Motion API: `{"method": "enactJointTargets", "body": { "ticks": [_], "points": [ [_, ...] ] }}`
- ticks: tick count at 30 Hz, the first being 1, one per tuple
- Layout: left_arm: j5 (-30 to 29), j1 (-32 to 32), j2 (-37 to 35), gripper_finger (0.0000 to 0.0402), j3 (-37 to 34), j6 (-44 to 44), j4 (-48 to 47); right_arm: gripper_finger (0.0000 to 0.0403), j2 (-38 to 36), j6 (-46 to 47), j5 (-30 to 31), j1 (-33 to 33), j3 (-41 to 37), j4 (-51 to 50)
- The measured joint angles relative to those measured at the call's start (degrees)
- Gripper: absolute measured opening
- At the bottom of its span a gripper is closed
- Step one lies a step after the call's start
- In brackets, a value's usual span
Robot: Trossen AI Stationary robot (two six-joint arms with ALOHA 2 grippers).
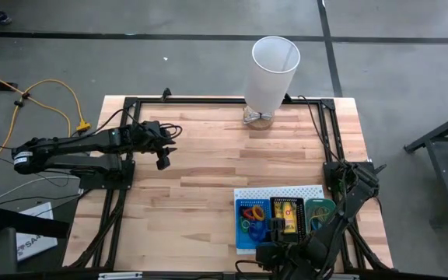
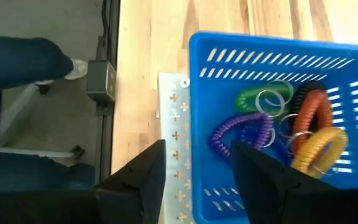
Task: Pick & Place Office Desk Supplies
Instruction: Return to Home Position
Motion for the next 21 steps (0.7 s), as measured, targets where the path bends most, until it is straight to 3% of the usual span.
{"method": "enactJointTargets", "body": {
  "ticks": [16, 21],
  "points": [
    [0.0, 0.0, 0.0, 0.0108, 0.0, 0.25, -0.01, 0.0166, -5.95, -5.03, 0.72, -3.29, 0.0, 0.11],
    [0.0, 0.0, 0.0, 0.0108, 0.0, 0.31, 0.02, 0.0166, -7.83, -3.98, 6.83, -3.93, 0.0, 0.61]
  ]
}}
